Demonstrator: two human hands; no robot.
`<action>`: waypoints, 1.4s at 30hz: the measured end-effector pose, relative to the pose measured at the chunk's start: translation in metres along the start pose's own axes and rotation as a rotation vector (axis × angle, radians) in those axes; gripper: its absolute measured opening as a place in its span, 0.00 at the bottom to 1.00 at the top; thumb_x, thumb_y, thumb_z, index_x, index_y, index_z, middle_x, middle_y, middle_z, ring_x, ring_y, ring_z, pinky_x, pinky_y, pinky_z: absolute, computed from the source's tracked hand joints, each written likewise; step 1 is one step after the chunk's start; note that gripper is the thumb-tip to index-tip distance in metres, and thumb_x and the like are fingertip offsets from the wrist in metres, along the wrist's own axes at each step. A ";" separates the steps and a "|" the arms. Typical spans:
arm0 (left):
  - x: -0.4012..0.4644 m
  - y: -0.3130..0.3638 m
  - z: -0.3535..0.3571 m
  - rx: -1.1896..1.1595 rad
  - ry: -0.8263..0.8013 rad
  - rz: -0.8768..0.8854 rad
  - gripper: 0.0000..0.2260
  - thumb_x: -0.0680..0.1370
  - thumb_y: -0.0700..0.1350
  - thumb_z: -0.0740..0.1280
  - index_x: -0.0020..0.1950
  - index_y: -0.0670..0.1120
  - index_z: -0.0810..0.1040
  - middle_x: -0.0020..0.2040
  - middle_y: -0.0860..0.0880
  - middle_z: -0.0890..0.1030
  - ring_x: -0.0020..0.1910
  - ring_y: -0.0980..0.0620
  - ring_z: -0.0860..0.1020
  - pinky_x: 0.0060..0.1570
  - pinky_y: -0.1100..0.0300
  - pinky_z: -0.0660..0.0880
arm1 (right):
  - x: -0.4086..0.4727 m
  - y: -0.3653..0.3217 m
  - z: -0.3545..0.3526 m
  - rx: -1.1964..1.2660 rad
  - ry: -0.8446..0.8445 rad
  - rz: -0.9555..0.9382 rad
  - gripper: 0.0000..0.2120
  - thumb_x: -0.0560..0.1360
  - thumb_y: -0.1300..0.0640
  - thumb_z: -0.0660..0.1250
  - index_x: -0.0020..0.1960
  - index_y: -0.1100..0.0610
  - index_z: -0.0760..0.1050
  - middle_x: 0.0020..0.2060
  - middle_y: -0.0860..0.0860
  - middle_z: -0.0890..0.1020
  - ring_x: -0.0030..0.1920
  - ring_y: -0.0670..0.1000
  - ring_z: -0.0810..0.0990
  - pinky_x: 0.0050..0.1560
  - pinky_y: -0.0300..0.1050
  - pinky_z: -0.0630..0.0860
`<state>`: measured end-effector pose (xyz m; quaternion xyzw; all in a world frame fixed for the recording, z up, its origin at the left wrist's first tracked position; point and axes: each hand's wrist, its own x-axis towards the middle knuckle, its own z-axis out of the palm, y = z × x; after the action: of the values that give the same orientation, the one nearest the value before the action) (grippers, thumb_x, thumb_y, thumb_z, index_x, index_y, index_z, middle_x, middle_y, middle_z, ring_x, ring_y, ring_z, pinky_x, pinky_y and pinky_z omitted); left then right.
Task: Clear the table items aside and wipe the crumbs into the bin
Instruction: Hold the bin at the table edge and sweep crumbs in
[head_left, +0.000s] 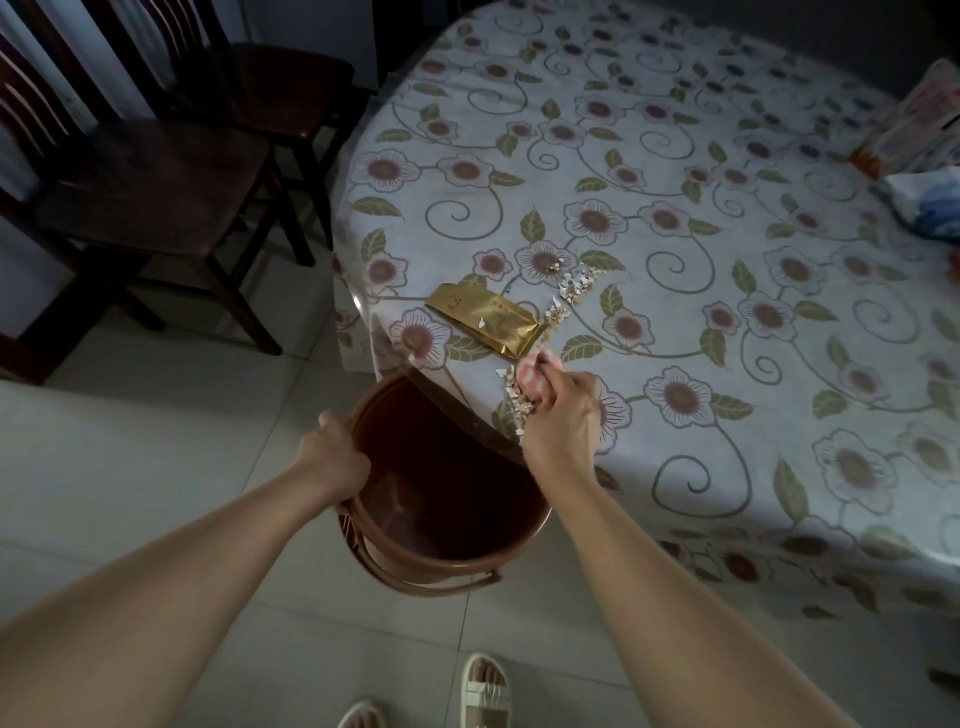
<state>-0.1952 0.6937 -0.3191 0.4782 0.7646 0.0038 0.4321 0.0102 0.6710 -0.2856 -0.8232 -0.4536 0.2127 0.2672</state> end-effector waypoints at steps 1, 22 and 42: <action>-0.002 0.000 -0.001 -0.005 -0.002 -0.002 0.14 0.76 0.35 0.59 0.61 0.38 0.64 0.56 0.35 0.72 0.45 0.34 0.79 0.36 0.46 0.82 | -0.008 -0.003 0.004 0.002 0.007 0.015 0.27 0.75 0.71 0.60 0.69 0.52 0.68 0.59 0.51 0.69 0.49 0.46 0.69 0.50 0.39 0.70; -0.015 0.001 -0.006 0.047 -0.010 0.089 0.23 0.77 0.32 0.56 0.71 0.41 0.58 0.61 0.36 0.71 0.34 0.44 0.77 0.23 0.58 0.74 | -0.077 -0.020 0.055 -0.330 -0.457 -0.023 0.12 0.79 0.61 0.59 0.61 0.61 0.73 0.58 0.56 0.76 0.59 0.58 0.76 0.57 0.49 0.74; 0.007 0.006 -0.019 0.029 0.059 0.017 0.17 0.77 0.34 0.56 0.66 0.41 0.61 0.54 0.34 0.74 0.40 0.36 0.80 0.17 0.58 0.72 | 0.030 -0.040 -0.067 0.467 -0.034 0.108 0.13 0.75 0.68 0.61 0.43 0.52 0.78 0.32 0.53 0.81 0.26 0.50 0.81 0.27 0.44 0.80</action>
<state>-0.2044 0.7101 -0.3097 0.4907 0.7728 0.0106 0.4024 0.0396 0.6980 -0.2120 -0.7584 -0.3520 0.3396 0.4308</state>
